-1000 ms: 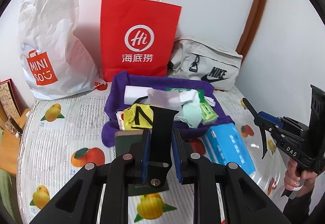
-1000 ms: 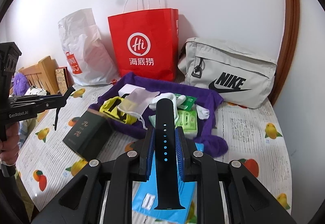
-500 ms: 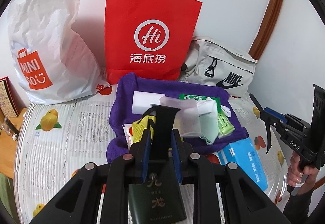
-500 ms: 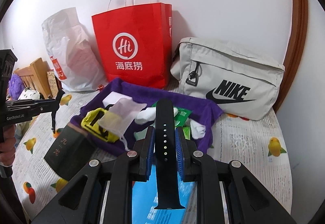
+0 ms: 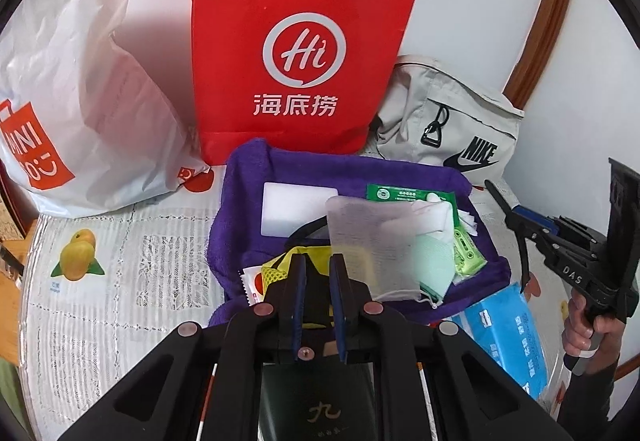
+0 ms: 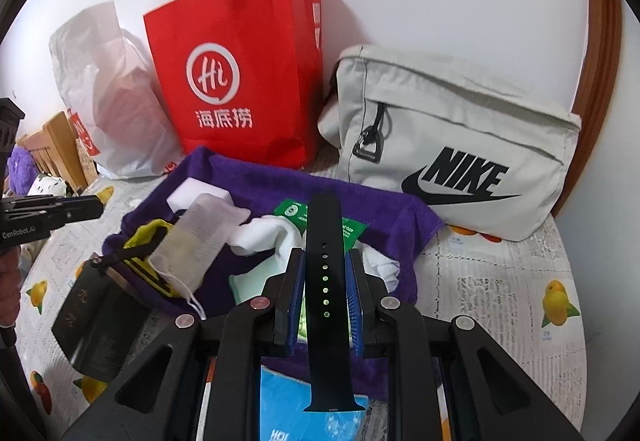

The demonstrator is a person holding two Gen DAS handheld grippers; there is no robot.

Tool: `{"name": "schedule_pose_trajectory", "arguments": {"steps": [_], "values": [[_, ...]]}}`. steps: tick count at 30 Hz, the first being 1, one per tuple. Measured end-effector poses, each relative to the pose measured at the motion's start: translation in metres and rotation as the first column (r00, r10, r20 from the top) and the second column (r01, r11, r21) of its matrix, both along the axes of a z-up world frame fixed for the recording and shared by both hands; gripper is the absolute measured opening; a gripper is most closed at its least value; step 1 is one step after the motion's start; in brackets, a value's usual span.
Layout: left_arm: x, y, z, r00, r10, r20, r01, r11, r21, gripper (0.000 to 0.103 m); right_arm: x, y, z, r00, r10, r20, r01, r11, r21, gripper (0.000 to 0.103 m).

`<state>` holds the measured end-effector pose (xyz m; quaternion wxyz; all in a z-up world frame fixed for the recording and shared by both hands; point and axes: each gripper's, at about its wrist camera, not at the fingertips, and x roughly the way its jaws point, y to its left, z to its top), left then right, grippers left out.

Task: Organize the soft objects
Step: 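Carry the black watch strap with both tools up onto the purple towel, then lower the strap onto the towel beside the sachet and open both tools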

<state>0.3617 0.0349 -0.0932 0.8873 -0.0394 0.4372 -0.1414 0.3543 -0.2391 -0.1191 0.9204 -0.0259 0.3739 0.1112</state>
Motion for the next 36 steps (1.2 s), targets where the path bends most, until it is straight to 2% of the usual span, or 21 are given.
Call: {"name": "schedule_pose_trajectory", "arguments": {"steps": [18,22,23,24,26,36], "values": [[0.015,0.022,-0.022,0.997,0.049,-0.060,-0.050,0.999,-0.007,0.012,0.044,0.001,-0.037,0.996,0.002,-0.085,-0.006,0.999,-0.046,0.020],[0.016,0.018,-0.026,0.996,0.022,-0.084,-0.023,1.000,-0.016,0.013,0.051,0.003,-0.041,0.995,0.005,-0.099,-0.011,0.998,-0.069,0.020],[0.017,0.013,-0.028,0.995,0.002,-0.096,-0.003,1.000,-0.012,0.017,0.053,0.004,-0.042,0.995,0.008,-0.102,-0.015,0.998,-0.069,0.020],[0.018,0.008,-0.030,0.994,-0.017,-0.109,0.017,1.000,-0.007,0.028,0.054,0.005,-0.043,0.994,0.012,-0.108,-0.020,0.997,-0.069,0.020],[0.019,-0.001,-0.034,0.992,-0.038,-0.124,0.042,0.999,0.024,0.042,0.057,0.006,-0.045,0.994,0.014,-0.113,-0.022,0.997,-0.072,0.020],[0.027,-0.026,-0.051,0.979,-0.070,-0.191,0.096,0.987,0.132,0.045,0.059,0.007,-0.047,0.990,0.035,-0.135,-0.045,0.996,-0.077,0.020]]}}
